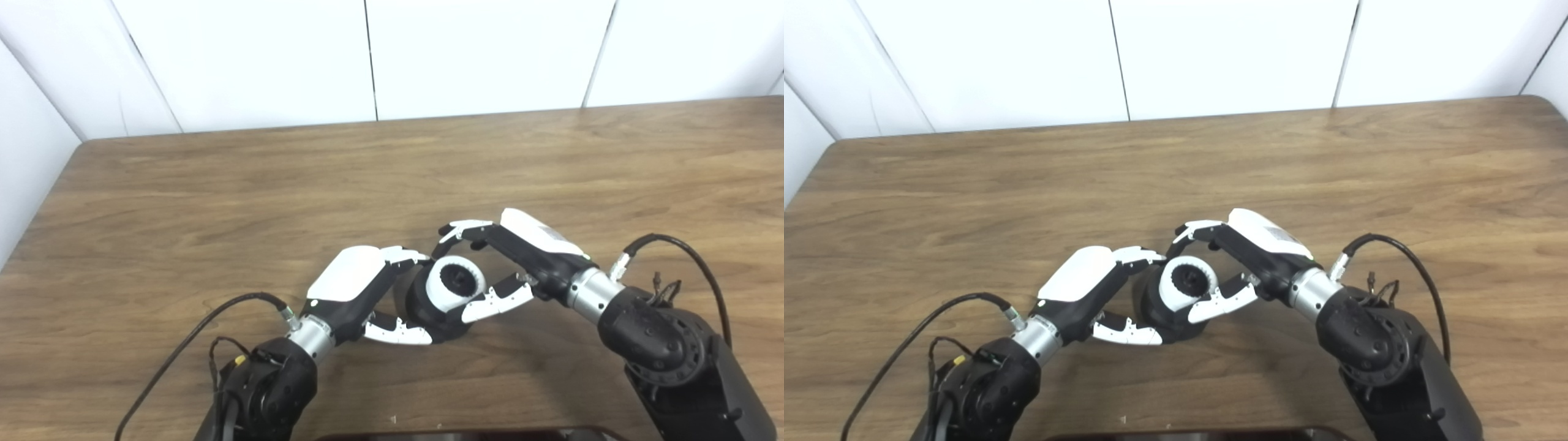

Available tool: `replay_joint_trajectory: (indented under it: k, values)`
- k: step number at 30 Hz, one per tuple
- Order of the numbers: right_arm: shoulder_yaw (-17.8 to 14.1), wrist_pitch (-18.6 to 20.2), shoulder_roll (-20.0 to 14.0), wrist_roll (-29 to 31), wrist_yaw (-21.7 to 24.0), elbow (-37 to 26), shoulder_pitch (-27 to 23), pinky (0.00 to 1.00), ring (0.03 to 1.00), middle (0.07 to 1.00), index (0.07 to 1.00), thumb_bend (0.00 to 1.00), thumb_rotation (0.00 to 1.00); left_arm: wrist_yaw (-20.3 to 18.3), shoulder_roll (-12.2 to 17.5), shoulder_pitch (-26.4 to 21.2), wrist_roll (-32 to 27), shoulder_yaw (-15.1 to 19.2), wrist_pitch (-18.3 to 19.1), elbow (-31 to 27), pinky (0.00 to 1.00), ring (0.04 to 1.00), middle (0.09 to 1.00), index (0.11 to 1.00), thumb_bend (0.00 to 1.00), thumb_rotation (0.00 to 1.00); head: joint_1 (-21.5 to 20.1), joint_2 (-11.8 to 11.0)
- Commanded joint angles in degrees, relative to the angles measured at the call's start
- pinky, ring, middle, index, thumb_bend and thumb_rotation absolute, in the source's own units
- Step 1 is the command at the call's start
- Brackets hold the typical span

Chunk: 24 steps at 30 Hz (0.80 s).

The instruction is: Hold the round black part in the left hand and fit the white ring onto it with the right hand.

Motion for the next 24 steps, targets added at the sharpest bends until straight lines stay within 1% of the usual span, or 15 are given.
replay_joint_trajectory:
  k: [1, 5, 10, 14, 16, 19, 22, 23, 24]
  values:
    - [-0.4, -0.6, -0.3, 0.4, -0.1, -1.3, -1.8, 0.80, 0.920, 0.876, 0.702, 0.83, 0.38, 0.8, -0.4, -0.8, -0.1, 0.3, 0.3, -0.8, 0.78, 0.901, 0.858, 0.785, 0.76, 0.50, 0.0, 0.0]
    - [-0.5, -0.7, -0.3, 0.5, -0.2, -1.1, -1.9, 0.80, 0.920, 0.878, 0.700, 0.84, 0.39, 0.3, -0.4, -0.8, 0.0, 0.5, 1.0, -1.0, 0.79, 0.900, 0.855, 0.799, 0.83, 0.51, 0.3, -0.1]
    - [-0.8, -0.2, -0.2, 0.8, 0.0, -1.2, -2.1, 0.81, 0.924, 0.880, 0.693, 0.85, 0.39, -0.8, -0.4, -1.0, -0.2, 0.8, 2.5, -1.6, 0.80, 0.908, 0.860, 0.827, 0.88, 0.52, 0.6, -0.1]
    - [-1.0, -0.3, -0.3, 0.9, -0.2, -1.1, -2.2, 0.81, 0.926, 0.880, 0.684, 0.85, 0.39, -1.3, -0.2, -1.1, -0.4, 1.0, 2.9, -2.0, 0.81, 0.912, 0.863, 0.842, 0.92, 0.54, 0.7, 0.0]
    - [-1.3, -0.8, -0.4, 1.3, -0.5, -0.9, -2.2, 0.81, 0.923, 0.878, 0.681, 0.84, 0.39, -1.4, -0.1, -1.0, -0.4, 1.2, 3.0, -2.1, 0.81, 0.912, 0.862, 0.843, 0.93, 0.54, 0.9, 0.0]
    - [-2.0, -1.1, -0.5, 2.3, -0.9, -0.7, -2.1, 0.80, 0.922, 0.878, 0.678, 0.85, 0.40, -1.6, 0.0, -1.0, -0.4, 1.3, 3.3, -2.2, 0.81, 0.914, 0.863, 0.845, 0.93, 0.52, 1.1, -0.1]
    - [-2.8, -0.8, -0.6, 2.8, -1.0, -0.9, -2.2, 0.81, 0.921, 0.880, 0.686, 0.85, 0.42, -2.0, 0.4, -1.1, -0.2, 1.6, 3.7, -2.5, 0.81, 0.919, 0.871, 0.856, 0.93, 0.54, 1.1, -0.1]
    - [-3.5, -0.7, -0.5, 3.3, -1.4, -0.9, -2.1, 0.81, 0.921, 0.880, 0.687, 0.85, 0.42, -2.2, 0.5, -1.1, -0.7, 2.1, 4.0, -2.7, 0.81, 0.919, 0.872, 0.857, 0.93, 0.54, 1.5, -0.5]
    - [-4.4, -0.8, -0.3, 4.1, -1.9, -1.0, -1.9, 0.80, 0.903, 0.875, 0.731, 0.84, 0.43, -2.6, 0.6, -1.0, -1.3, 2.8, 4.5, -3.1, 0.82, 0.926, 0.880, 0.864, 0.93, 0.55, 1.6, -0.6]
